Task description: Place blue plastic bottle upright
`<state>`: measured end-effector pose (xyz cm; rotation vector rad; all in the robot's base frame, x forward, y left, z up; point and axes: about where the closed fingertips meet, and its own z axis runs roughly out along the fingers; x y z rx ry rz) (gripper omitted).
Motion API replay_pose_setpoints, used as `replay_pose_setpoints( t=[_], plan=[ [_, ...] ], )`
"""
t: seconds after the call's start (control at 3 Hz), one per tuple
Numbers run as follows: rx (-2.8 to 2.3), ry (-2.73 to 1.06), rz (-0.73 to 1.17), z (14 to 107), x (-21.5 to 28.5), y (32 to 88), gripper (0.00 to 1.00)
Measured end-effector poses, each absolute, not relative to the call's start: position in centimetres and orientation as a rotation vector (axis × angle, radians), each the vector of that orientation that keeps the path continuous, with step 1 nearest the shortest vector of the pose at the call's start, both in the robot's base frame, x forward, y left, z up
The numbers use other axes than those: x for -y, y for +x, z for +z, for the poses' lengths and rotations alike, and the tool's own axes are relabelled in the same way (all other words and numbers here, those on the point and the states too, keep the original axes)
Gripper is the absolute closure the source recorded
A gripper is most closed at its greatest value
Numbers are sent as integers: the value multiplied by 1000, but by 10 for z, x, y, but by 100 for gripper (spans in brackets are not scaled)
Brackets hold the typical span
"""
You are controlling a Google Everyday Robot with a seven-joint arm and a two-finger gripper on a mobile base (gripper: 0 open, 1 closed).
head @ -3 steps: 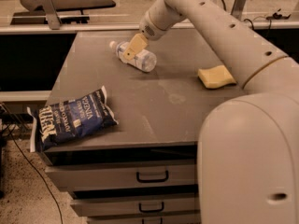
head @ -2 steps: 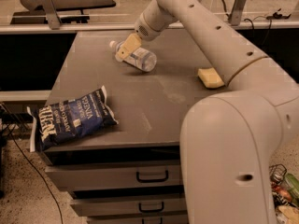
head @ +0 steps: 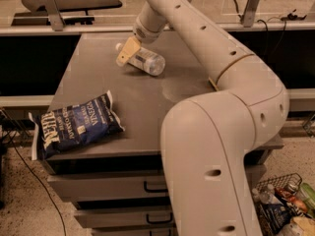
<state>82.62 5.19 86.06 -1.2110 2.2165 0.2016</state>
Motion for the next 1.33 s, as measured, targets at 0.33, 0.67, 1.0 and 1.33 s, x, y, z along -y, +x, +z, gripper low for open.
replay_pose_setpoints(
  t=[0.33,0.67,1.0,1.33],
  plan=[
    [-2258,-1239,89,857,-49,831,0],
    [-2293,-1263,15,852,-46,832,0],
    [-2331,-1308,-28,845,-45,830,0],
    [-2345,-1328,-23,843,-45,828,0]
  ],
)
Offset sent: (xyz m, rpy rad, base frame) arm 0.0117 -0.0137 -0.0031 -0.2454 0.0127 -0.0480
